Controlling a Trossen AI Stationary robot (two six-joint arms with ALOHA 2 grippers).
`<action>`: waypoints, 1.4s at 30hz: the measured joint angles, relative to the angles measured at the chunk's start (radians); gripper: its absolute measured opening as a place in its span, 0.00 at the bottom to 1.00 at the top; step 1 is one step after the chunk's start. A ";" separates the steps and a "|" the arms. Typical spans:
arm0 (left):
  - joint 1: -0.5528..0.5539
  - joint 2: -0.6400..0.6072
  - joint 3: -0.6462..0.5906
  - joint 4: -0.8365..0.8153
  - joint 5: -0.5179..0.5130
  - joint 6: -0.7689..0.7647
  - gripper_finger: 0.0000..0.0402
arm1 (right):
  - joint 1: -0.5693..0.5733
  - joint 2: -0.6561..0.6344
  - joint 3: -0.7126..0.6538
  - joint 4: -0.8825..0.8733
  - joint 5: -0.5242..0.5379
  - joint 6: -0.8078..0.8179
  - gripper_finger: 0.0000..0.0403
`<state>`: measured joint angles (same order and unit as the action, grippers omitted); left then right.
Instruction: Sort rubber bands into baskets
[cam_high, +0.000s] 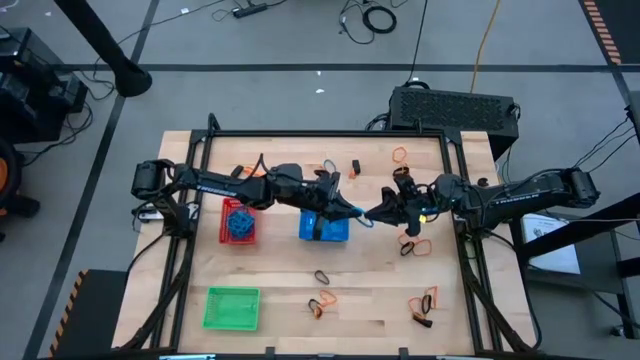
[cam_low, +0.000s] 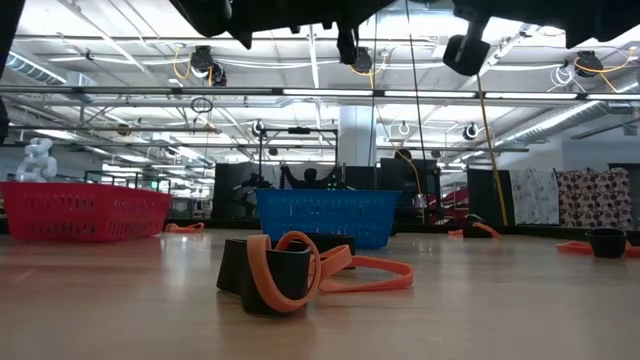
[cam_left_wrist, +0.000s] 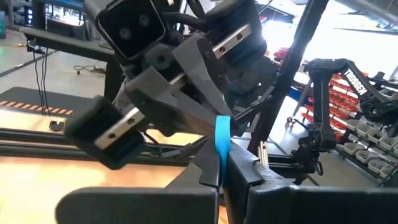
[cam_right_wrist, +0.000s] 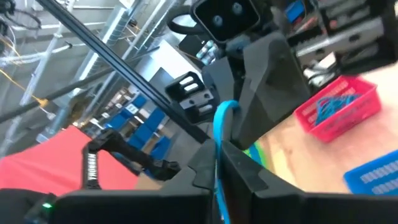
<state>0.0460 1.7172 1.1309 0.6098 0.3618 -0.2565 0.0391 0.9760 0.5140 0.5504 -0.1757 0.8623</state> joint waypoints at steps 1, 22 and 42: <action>0.000 0.000 0.000 0.000 0.000 0.000 0.01 | 0.000 0.000 0.000 0.002 0.002 -0.019 0.06; 0.031 -0.427 0.000 -1.295 -0.287 0.039 0.00 | -0.006 -0.001 0.000 -0.299 0.017 -0.039 0.62; 0.032 -0.576 -0.264 -1.749 -0.434 -0.570 0.00 | -0.068 0.000 0.000 -0.290 0.099 -0.187 0.62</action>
<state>0.0776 1.1415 0.8671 -1.1393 -0.0719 -0.8268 -0.0290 0.9756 0.5141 0.2600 -0.0765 0.6757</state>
